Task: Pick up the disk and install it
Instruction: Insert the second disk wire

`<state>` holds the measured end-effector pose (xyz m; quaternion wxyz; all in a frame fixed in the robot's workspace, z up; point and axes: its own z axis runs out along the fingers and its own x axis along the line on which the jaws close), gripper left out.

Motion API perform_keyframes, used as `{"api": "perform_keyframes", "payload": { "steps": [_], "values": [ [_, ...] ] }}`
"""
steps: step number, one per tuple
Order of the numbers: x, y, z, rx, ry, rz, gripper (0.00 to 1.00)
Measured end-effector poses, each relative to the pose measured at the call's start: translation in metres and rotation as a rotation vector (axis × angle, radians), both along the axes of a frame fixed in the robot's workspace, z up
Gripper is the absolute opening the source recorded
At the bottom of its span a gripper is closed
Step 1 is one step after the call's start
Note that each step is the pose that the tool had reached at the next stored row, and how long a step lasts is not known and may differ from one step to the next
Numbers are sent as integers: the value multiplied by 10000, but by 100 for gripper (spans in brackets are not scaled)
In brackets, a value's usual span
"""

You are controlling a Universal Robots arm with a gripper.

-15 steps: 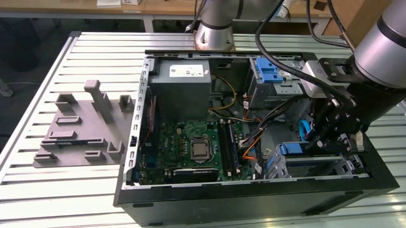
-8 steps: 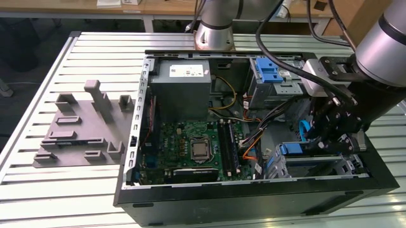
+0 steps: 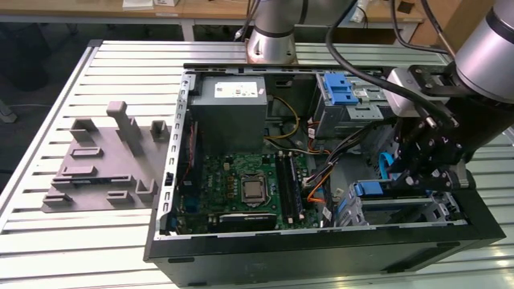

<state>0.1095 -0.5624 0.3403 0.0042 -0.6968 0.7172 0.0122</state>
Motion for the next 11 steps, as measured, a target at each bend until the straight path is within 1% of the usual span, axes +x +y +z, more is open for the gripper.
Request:
{"api": "perform_keyframes", "payload": {
  "steps": [4, 6, 7, 8, 10, 11],
  "values": [
    [0, 0, 36, 0, 0, 0, 31],
    [6, 0, 36, 1, 8, 3, 29],
    [13, 0, 37, -2, 16, 2, 23],
    [22, 0, 37, -3, 28, 1, 23],
    [44, 0, 36, -1, 62, 0, 11],
    [61, 0, 37, -2, 85, 0, 11]
  ]
}}
